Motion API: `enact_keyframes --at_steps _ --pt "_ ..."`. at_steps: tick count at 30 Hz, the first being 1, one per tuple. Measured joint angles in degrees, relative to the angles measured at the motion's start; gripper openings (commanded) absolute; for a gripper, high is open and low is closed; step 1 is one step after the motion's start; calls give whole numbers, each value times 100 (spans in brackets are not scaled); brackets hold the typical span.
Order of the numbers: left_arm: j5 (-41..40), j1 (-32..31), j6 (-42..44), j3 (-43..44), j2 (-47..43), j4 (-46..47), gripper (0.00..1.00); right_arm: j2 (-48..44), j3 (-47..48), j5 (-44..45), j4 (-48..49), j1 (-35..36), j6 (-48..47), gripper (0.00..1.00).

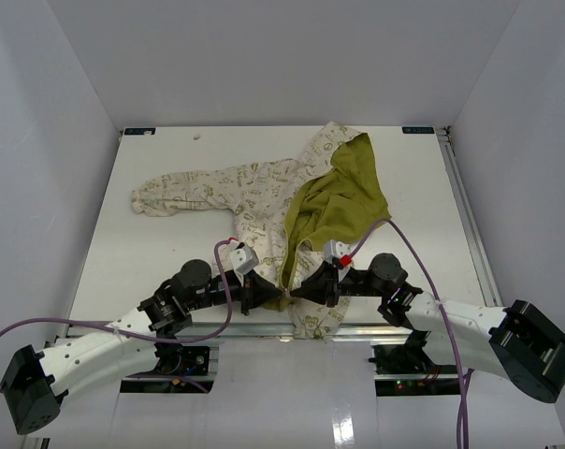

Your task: Zip up the jacket

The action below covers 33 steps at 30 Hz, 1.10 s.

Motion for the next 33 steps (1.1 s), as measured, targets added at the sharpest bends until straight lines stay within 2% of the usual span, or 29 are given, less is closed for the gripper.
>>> enact_keyframes --at_steps 23,27,33 --pt "64 -98 49 0 285 33 0 -92 142 160 -79 -4 47 8" --pt "-132 -116 26 0 44 -113 0 -92 151 150 -146 -4 21 8" --pt "-542 -120 -154 0 -817 -325 0 -91 151 -75 -187 -7 -31 8"
